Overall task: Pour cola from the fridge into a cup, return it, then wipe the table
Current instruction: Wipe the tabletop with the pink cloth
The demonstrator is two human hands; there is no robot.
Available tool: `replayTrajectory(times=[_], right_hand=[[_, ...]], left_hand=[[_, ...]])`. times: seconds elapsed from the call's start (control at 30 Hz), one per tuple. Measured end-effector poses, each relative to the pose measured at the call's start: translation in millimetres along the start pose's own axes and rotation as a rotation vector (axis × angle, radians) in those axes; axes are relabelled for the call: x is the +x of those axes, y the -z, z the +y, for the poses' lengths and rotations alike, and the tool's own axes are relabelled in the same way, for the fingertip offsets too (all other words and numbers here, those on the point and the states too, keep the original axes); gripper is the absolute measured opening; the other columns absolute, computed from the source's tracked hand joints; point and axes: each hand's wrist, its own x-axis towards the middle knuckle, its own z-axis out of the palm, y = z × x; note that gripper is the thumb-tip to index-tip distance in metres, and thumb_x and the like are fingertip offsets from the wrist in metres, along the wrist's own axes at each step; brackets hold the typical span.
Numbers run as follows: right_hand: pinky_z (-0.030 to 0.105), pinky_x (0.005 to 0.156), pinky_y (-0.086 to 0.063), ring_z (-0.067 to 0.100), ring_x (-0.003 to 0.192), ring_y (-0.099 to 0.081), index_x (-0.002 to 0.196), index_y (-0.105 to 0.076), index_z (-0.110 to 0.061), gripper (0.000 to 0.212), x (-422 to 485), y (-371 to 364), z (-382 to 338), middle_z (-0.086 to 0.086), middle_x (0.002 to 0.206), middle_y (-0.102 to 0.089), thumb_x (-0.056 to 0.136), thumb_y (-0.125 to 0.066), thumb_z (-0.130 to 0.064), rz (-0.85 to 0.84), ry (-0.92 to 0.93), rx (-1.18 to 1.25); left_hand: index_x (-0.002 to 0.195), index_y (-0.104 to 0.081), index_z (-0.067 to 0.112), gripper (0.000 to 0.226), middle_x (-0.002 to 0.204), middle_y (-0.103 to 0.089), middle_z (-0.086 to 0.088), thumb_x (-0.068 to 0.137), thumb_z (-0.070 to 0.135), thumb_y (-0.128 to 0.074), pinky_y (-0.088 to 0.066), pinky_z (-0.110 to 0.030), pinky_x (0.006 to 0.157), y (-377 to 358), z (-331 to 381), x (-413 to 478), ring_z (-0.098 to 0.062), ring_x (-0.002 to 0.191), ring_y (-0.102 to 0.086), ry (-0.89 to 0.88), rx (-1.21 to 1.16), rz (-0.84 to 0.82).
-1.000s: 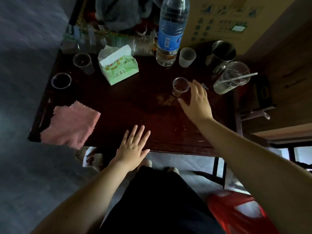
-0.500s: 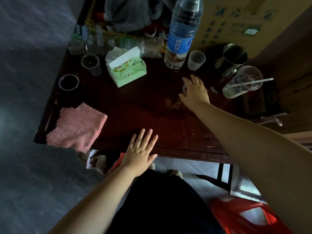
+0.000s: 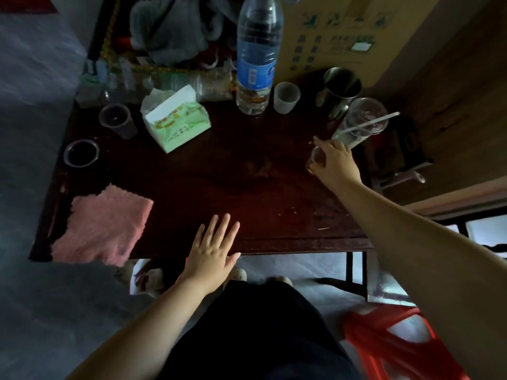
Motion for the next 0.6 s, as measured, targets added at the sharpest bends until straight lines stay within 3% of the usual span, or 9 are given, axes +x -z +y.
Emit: replayTrajectory(times=[0.13,0.27,0.6], right_hand=[[0.039,0.087,-0.044,0.027,0.127,-0.036,0.134,-0.047,-0.024,0.058,-15.2,16.4,41.8,0.006,0.136,-0.044,0.081,-0.068,-0.031,0.036,-0.121,-0.003],[0.041,0.086,-0.044,0.026,0.127,-0.037,0.134,-0.047,-0.025,0.060,-23.1,22.9,65.9,0.006,0.134,-0.045,0.079,-0.069,-0.032,0.051,-0.192,-0.003],[0.038,0.082,-0.043,0.027,0.128,-0.035,0.136,-0.046,-0.022,0.061,-23.8,14.8,76.0,0.006,0.136,-0.043,0.080,-0.069,-0.029,0.051,-0.174,-0.036]], left_hand=[[0.147,-0.025,0.015,0.068,0.154,-0.022,-0.013,0.091,0.054,-0.024,-0.029,-0.054,0.108,0.3,0.0,0.7,-0.034,0.140,-0.024,-0.006,0.000,-0.009],[0.147,-0.023,0.016,0.070,0.153,-0.025,-0.013,0.094,0.057,-0.002,-0.027,-0.053,0.109,3.6,0.8,0.2,-0.034,0.139,-0.028,0.011,-0.005,-0.047],[0.146,-0.028,0.017,0.070,0.149,-0.034,-0.014,0.095,0.056,-0.002,-0.030,-0.052,0.107,5.0,1.6,1.2,-0.035,0.136,-0.032,0.026,-0.017,-0.079]])
